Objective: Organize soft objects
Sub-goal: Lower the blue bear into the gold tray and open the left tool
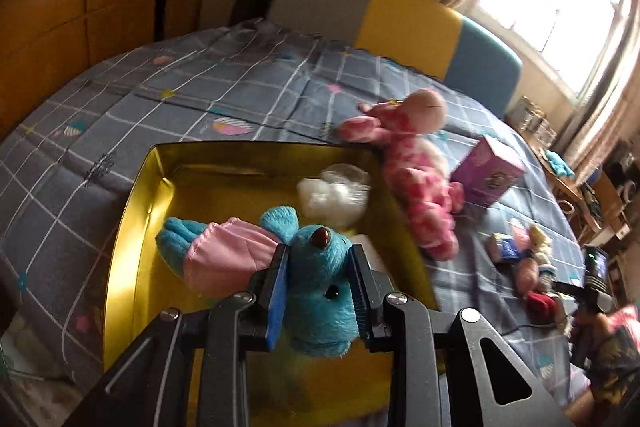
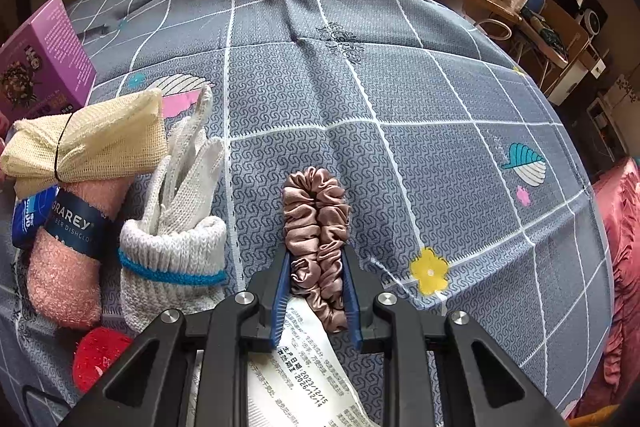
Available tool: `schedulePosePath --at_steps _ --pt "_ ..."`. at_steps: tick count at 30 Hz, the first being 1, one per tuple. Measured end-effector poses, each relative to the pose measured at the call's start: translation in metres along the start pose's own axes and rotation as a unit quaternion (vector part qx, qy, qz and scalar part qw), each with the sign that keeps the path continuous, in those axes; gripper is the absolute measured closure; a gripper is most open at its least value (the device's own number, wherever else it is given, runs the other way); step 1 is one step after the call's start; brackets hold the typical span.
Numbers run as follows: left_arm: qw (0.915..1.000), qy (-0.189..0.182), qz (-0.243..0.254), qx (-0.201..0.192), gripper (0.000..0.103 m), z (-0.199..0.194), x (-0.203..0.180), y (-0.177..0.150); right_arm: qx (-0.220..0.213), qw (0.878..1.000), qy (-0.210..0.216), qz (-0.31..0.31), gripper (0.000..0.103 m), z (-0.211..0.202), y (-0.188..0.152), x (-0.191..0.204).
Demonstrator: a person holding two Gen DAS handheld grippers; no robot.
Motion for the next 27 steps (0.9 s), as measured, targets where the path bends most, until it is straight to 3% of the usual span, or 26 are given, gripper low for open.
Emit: schedulePosePath --at_steps 5,14,22,26,27 --pt "0.9996 0.017 -0.017 0.012 0.074 0.031 0.013 0.003 -0.006 1.000 -0.009 -0.019 0.081 0.000 -0.001 0.003" --pt "0.9994 0.032 0.013 0.000 0.074 0.073 0.008 0.026 -0.012 0.999 -0.015 -0.044 0.083 -0.004 -0.003 0.009" --pt "0.9981 0.051 0.028 0.022 0.073 0.113 0.014 0.027 -0.012 0.999 -0.016 -0.049 0.083 -0.003 -0.002 0.008" --pt "0.9970 0.059 0.045 0.019 0.065 0.126 0.014 0.024 -0.012 0.998 -0.018 -0.056 0.083 -0.003 -0.001 0.009" --pt "0.9967 0.064 0.047 0.015 0.055 0.125 0.015 0.024 -0.013 0.998 -0.018 -0.057 0.083 -0.003 -0.001 0.010"
Point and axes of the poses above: each gripper's, at about its wrist camera, not at the fingertips, and z roughly the way its jaws point, x to its left, y to its top, the point moved 2 cm from there along z, roughly the way its jaws point, and after that the axes turned 15 degrees about -x, right-handed, at the moved point
